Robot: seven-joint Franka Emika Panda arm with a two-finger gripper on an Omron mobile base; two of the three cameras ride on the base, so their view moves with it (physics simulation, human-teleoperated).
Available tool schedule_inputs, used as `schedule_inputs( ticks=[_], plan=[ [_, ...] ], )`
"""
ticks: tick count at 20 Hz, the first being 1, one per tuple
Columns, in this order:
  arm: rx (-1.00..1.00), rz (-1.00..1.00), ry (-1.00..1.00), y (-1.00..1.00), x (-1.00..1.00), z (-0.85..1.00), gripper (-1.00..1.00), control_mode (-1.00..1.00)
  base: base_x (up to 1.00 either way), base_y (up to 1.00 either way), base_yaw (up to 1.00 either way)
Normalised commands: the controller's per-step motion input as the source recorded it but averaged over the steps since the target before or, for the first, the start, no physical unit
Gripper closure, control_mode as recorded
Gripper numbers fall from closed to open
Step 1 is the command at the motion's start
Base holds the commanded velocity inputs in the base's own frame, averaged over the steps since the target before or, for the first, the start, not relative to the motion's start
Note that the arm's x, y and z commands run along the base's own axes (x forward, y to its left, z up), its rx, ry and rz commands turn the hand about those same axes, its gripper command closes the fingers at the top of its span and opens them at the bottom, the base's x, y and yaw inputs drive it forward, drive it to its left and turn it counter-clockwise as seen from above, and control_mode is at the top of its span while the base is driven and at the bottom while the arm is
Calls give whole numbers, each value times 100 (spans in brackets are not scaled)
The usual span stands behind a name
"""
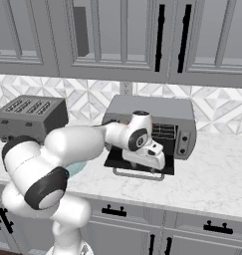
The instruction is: Pick up the kebab skewer and baguette bread, and place them inside the toaster oven. Close the toaster oven door and start by setting the timer.
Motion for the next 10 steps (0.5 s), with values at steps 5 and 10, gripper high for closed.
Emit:
schedule_inputs(
  ticks=[5,10],
  plan=[
    [0,15,17,24,-58,0,-100,-100,0,0,0],
    [0,3,18,29,-6,-26,-100,-100,0,0,0]
  ],
)
